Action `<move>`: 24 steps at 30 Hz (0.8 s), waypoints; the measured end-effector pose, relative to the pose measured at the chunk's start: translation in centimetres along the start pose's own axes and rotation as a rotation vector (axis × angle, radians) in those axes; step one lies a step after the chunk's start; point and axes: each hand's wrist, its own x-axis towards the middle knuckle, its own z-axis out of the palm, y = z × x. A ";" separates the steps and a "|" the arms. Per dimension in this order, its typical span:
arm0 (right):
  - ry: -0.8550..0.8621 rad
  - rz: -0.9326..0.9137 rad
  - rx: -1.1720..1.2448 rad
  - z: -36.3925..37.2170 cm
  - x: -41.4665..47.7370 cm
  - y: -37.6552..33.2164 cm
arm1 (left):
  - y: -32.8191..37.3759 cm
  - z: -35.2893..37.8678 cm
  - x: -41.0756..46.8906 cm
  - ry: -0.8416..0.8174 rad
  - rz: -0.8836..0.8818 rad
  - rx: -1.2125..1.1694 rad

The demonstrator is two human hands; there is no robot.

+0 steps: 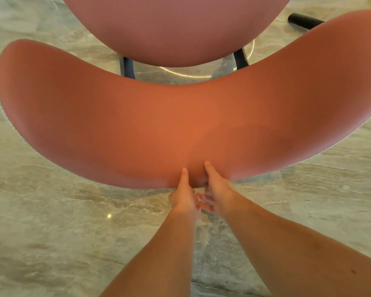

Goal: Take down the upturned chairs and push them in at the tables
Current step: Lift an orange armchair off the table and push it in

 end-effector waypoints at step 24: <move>0.034 -0.187 0.391 -1.9 2.6 0.1 | 0.9 -0.2 0.4 0.021 0.056 -0.177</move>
